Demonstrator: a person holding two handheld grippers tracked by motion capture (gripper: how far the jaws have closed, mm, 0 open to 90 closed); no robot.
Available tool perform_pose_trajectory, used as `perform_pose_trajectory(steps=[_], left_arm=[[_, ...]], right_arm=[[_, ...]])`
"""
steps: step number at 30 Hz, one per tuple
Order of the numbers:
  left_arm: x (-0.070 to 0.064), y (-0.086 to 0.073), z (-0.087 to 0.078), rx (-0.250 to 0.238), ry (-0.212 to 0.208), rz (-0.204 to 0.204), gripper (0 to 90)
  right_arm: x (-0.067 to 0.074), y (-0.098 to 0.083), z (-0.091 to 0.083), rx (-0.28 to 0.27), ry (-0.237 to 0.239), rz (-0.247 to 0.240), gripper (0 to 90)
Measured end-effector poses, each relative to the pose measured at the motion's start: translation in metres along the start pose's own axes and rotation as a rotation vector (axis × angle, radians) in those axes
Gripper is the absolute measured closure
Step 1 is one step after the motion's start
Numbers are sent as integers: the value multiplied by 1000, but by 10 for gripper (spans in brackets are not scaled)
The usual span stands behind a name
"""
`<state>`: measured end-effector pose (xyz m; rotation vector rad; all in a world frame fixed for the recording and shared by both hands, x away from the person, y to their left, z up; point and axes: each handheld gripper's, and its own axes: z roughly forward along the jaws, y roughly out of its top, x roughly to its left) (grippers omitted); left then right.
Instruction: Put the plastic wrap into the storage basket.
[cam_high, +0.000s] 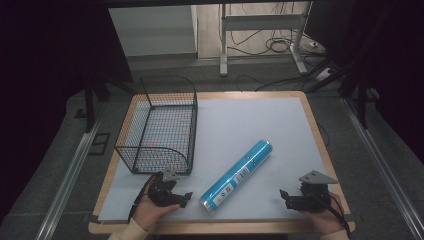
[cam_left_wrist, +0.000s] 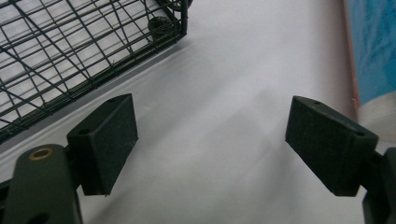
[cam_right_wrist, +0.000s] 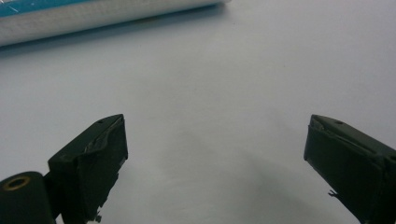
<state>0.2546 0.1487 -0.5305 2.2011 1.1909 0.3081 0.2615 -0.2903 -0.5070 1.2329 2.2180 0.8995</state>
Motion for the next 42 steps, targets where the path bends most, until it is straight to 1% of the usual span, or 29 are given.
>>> perform_pose_trajectory(steps=[2, 7, 11, 14, 16, 18, 20, 22, 29, 30, 34, 36, 42], left_arm=[[0, -1, 0, -1, 3, -6, 165], [0, -2, -3, 1, 10, -4, 165], [0, 0, -6, -10, 12, -18, 167], [0, 2, -8, -19, 7, -31, 167], [1, 2, -10, -17, 4, -30, 162], [3, 4, -15, -20, -3, -33, 161], [3, 5, -20, -34, -8, -39, 162], [2, 6, -25, -40, -11, -36, 158], [-4, 9, -31, -39, -24, -27, 162], [-7, 12, -34, -44, -24, -22, 164], [-11, 18, -37, -55, -21, -13, 166], [-14, 23, -40, -53, -19, 0, 167], [-19, 31, -46, -52, -31, 14, 166]], right_arm=[[0, 0, -1, 0, -2, -2, 72], [1, 0, -1, 9, -1, -4, 86], [1, 0, -1, 12, 1, -6, 87], [-1, 0, -1, 13, 4, -11, 89], [-1, 0, 0, 11, 6, -13, 90], [-1, 0, 0, 12, 6, -16, 91], [0, 0, 1, 14, 6, -21, 92], [1, 1, 1, 13, 3, -26, 92], [2, 3, 1, 11, 0, -34, 94], [2, 3, 1, 12, 1, -34, 94], [1, 3, 1, 12, 0, -31, 95], [1, 2, 1, 15, 1, -33, 95], [2, 1, 0, 13, -3, -35, 96]])
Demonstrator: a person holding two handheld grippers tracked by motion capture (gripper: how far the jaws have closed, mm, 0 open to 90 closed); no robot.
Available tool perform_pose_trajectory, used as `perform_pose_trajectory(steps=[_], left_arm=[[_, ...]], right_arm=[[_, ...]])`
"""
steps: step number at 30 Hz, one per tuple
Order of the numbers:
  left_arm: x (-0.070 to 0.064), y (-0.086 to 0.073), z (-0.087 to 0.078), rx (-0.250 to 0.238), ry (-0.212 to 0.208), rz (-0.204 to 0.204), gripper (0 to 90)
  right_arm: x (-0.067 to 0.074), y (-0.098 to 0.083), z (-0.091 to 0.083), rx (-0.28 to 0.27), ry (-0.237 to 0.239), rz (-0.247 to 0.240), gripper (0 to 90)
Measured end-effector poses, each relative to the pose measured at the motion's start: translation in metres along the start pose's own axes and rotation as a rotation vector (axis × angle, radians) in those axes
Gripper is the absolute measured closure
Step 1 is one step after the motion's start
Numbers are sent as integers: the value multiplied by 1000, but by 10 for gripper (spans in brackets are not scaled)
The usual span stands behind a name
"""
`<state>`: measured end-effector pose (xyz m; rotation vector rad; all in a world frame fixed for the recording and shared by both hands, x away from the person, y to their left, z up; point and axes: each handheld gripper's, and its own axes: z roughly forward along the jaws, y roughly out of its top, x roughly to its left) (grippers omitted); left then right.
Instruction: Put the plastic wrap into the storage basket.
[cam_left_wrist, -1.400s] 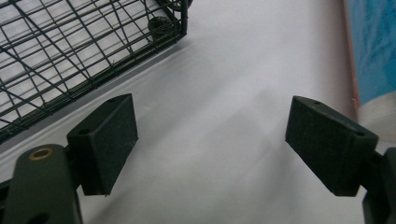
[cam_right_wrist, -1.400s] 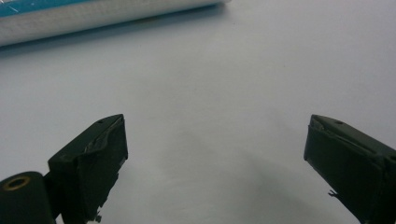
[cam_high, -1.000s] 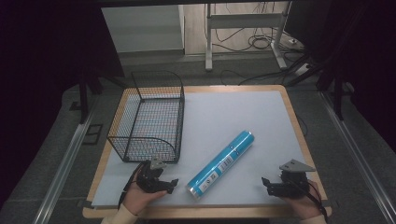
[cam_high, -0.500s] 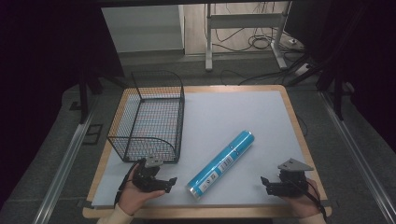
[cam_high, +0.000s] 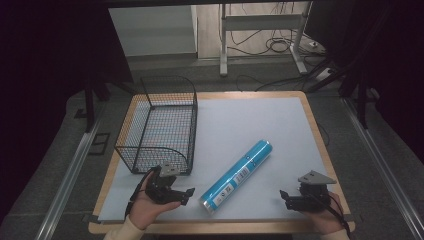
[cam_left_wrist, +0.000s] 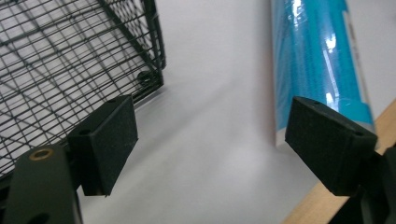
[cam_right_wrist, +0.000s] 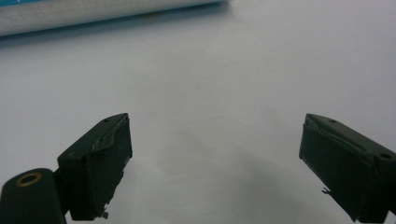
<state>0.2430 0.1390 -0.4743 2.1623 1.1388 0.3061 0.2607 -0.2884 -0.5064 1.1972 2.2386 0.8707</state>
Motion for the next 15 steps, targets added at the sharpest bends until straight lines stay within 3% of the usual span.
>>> perform_pose_trajectory(steps=[15], left_arm=[[-12, 19, 5, -3, -38, 26, 165]], right_arm=[[-1, -2, -1, 2, -4, 10, 98]])
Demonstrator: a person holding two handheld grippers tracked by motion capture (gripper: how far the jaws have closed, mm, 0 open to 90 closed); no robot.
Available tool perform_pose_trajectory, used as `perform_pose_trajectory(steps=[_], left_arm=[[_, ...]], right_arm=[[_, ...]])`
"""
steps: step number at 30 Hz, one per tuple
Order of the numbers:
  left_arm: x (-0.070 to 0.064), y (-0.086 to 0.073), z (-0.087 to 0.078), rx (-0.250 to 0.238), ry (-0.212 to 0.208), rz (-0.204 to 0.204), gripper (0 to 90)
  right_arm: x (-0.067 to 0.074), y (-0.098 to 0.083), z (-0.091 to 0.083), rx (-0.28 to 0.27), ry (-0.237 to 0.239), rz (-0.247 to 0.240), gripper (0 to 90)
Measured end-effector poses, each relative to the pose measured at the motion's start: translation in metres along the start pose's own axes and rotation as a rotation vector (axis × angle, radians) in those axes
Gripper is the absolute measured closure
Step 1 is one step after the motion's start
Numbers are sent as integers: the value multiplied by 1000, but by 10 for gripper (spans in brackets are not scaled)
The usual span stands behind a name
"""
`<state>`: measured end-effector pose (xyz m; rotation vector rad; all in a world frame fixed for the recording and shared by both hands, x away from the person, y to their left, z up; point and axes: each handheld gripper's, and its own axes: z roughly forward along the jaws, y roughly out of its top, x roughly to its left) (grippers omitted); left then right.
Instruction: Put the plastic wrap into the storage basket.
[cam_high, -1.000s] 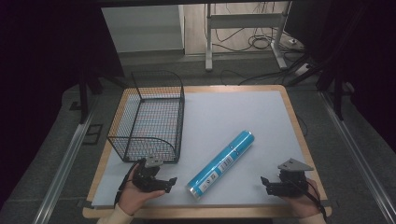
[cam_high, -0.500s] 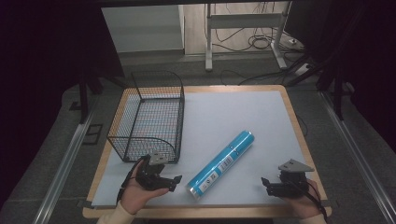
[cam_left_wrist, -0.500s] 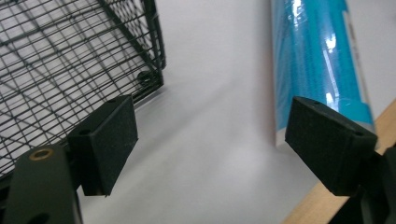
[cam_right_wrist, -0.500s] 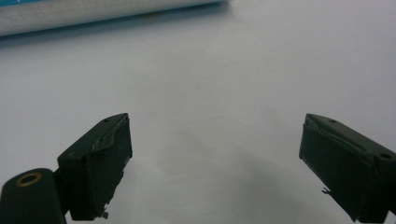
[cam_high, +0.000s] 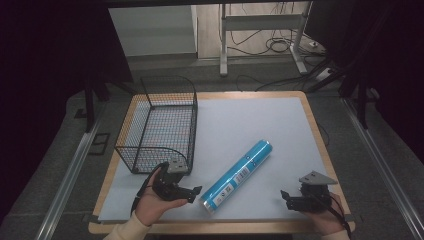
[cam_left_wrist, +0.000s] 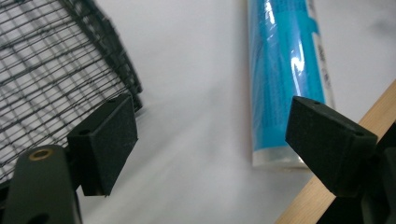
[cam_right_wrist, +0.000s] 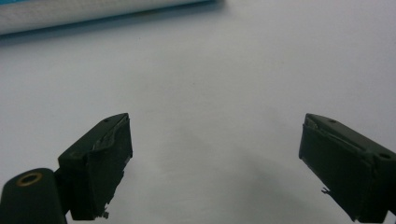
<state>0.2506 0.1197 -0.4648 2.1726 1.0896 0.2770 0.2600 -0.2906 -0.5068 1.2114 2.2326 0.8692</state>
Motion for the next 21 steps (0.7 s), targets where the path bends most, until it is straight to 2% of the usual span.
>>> perform_pose_trajectory(steps=[10, 21], left_arm=[[-9, 14, 6, 10, -12, 30, 162], [-13, 29, 14, 21, -18, 41, 161]], right_arm=[[0, 0, 0, 1, 1, -2, 100], [0, 2, 2, -2, 6, -10, 102]])
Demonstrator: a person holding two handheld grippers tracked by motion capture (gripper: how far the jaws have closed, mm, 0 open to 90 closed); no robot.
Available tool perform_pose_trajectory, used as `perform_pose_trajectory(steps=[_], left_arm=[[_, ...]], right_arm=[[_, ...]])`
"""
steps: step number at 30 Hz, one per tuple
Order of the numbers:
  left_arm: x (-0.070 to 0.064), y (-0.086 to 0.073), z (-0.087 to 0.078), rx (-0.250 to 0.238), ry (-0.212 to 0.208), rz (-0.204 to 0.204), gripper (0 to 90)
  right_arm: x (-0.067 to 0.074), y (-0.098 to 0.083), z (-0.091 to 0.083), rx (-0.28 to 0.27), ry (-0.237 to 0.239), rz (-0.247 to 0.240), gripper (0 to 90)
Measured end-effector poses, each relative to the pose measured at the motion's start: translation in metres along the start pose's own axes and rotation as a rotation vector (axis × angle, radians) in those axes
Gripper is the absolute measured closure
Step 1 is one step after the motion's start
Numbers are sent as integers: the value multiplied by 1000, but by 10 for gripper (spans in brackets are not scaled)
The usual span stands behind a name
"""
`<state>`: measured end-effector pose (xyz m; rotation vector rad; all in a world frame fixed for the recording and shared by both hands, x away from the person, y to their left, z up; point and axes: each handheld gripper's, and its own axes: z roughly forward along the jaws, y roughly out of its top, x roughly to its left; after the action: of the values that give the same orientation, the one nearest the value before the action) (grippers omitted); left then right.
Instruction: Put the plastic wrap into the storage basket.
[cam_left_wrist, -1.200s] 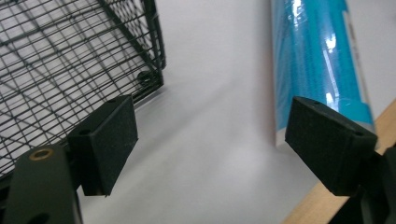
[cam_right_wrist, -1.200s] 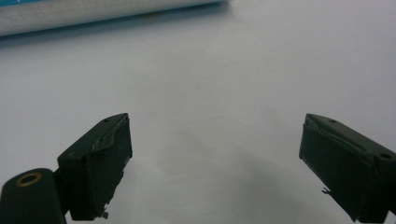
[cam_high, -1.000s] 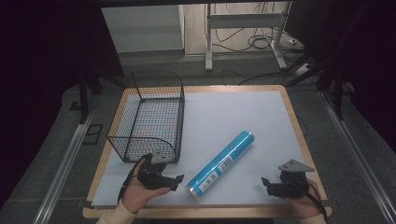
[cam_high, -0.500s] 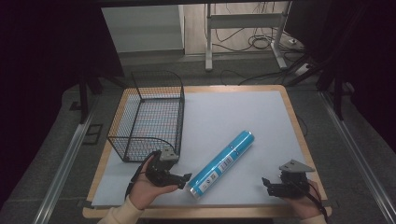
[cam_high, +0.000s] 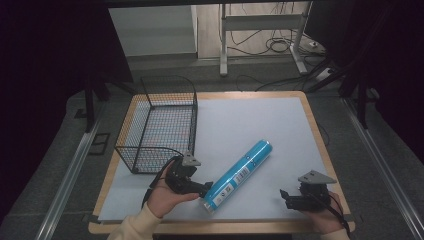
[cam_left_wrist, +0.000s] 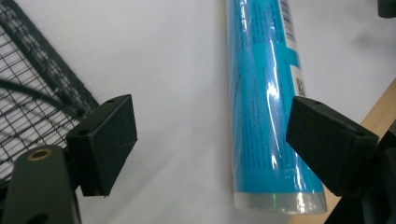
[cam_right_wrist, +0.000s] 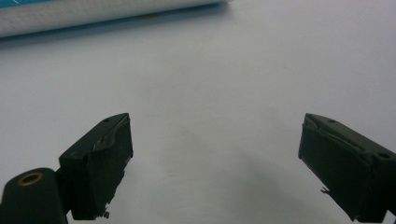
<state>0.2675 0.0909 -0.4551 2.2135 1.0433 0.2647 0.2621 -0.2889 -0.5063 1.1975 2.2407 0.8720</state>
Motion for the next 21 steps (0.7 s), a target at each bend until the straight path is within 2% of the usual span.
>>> perform_pose_trajectory(steps=[8, 12, 21], left_arm=[[-4, 16, 5, 7, -2, 38, 160], [-6, 19, 8, 7, -6, 38, 159], [-15, 37, 19, 39, -10, 71, 156]], right_arm=[[0, 0, -1, -1, -8, 2, 102], [-1, 0, 0, 0, -11, 3, 102], [0, 0, 1, 4, -11, -4, 103]])
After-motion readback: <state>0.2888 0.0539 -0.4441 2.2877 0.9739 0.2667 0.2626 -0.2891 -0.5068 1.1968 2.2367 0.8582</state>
